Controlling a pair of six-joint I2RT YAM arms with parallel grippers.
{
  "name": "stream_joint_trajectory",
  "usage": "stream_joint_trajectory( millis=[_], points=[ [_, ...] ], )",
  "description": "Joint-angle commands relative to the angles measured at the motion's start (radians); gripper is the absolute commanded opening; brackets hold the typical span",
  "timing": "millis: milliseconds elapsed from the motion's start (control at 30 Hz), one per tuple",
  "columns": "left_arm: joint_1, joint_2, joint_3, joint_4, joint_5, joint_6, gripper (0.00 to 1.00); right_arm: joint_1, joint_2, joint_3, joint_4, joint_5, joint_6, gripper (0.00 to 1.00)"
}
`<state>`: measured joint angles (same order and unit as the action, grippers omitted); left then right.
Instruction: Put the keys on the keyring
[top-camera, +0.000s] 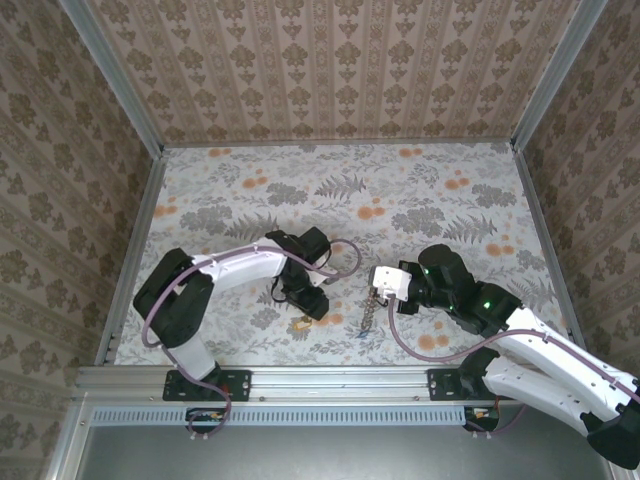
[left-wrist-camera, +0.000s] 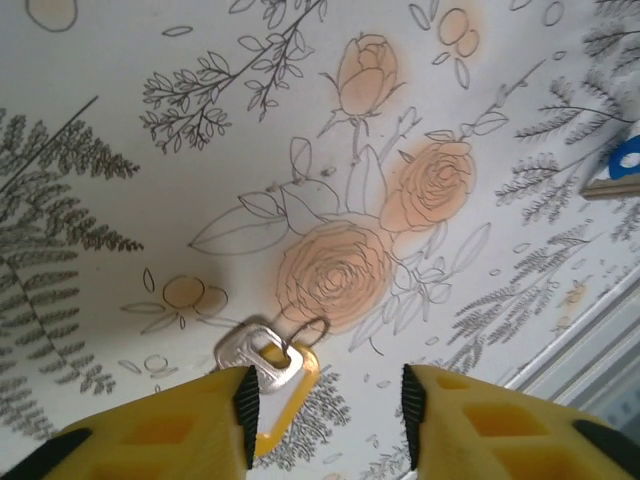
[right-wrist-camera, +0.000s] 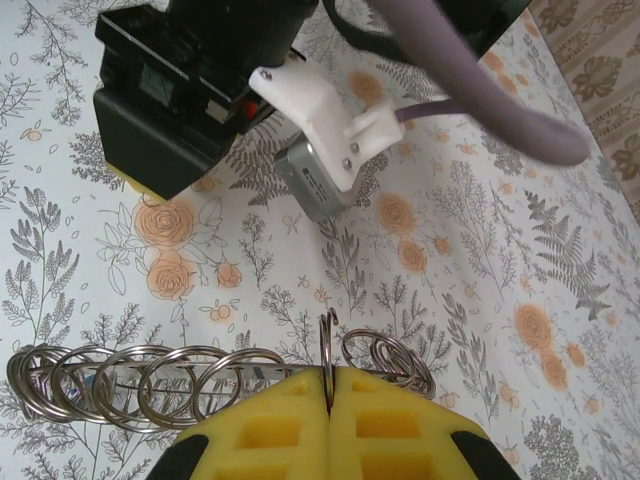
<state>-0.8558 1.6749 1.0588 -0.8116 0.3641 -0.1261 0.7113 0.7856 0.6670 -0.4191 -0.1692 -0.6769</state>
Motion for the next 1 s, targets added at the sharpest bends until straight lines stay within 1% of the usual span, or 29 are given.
stream_joint_trajectory(
  millis=[0,133,267,333,433,533,667,833,967],
  points=[
    [0.006,-0.034,-0.008,-0.043,0.012,0.093,0.5,-0.004,-0.007,0.043,-0.001,-0.027,0.014,0.0],
    [0.004,0.012,0.016,-0.079,0.039,0.165,0.5,-0.004,-0.007,0.05,-0.006,-0.027,0.017,0.0],
    [-0.016,0.072,0.063,-0.135,0.053,0.267,0.48,-0.004,-0.007,0.051,-0.004,-0.026,0.02,0.0],
    [-0.028,0.077,0.073,-0.133,0.055,0.331,0.47,-0.004,-0.006,0.051,-0.002,-0.024,0.024,0.0],
    [-0.038,0.065,0.07,-0.118,0.089,0.426,0.47,-0.004,-0.005,0.052,0.0,-0.023,0.024,0.0],
    [-0.058,0.051,0.067,-0.106,0.047,0.519,0.47,-0.004,-0.001,0.055,0.0,-0.021,0.022,0.0],
    [-0.062,0.053,0.058,-0.1,0.044,0.646,0.46,-0.004,0.005,0.058,0.003,-0.018,0.019,0.0],
    [-0.062,0.06,0.037,-0.097,-0.015,0.784,0.46,-0.005,0.006,0.062,0.0,-0.016,0.013,0.0],
    [-0.041,0.061,0.032,-0.079,0.006,0.848,0.47,-0.004,0.004,0.062,0.0,-0.013,0.014,0.0]
  ],
)
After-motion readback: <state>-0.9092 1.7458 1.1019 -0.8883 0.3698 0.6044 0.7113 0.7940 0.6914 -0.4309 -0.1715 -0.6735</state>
